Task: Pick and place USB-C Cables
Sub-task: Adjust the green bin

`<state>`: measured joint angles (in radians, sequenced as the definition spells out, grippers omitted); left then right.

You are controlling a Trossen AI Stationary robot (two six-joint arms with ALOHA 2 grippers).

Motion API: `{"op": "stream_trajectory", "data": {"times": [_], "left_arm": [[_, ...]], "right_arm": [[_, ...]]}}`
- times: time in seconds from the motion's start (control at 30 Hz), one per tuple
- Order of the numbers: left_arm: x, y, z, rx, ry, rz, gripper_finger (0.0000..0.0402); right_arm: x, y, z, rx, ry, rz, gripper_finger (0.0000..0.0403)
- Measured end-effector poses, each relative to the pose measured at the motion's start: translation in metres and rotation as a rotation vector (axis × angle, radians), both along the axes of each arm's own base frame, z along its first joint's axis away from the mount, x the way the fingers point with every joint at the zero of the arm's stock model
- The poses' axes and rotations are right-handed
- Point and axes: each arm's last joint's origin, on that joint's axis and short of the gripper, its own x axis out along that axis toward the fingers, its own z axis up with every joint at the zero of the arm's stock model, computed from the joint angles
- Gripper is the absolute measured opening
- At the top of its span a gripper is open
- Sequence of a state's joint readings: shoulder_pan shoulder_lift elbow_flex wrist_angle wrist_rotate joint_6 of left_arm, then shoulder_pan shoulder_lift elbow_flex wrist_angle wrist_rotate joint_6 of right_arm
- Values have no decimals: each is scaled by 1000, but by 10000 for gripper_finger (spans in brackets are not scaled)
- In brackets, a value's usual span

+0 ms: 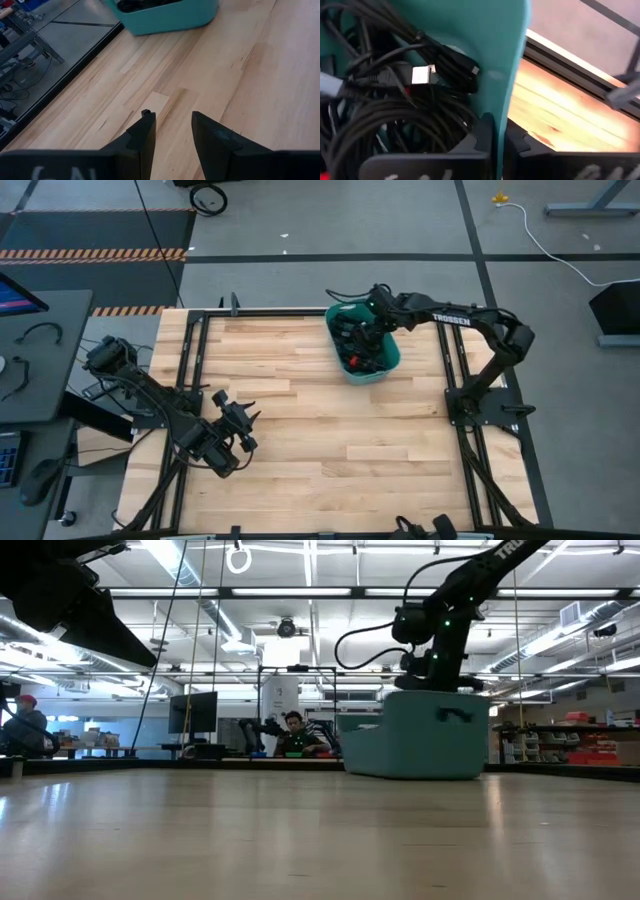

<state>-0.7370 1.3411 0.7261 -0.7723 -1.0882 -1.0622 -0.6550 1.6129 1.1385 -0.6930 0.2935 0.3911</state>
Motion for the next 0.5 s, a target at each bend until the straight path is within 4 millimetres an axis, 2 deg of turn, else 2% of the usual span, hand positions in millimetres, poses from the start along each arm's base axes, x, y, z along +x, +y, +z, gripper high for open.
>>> {"op": "stream_trajectory", "data": {"times": [0.33, 0.5], "left_arm": [[0, 0, 0, 0, 1, 0, 133], [0, 0, 0, 0, 1, 0, 133]], "right_arm": [[-42, 11, 23, 52, 120, -184, 7], [-56, 10, 26, 50, 144, -304, 5]]}}
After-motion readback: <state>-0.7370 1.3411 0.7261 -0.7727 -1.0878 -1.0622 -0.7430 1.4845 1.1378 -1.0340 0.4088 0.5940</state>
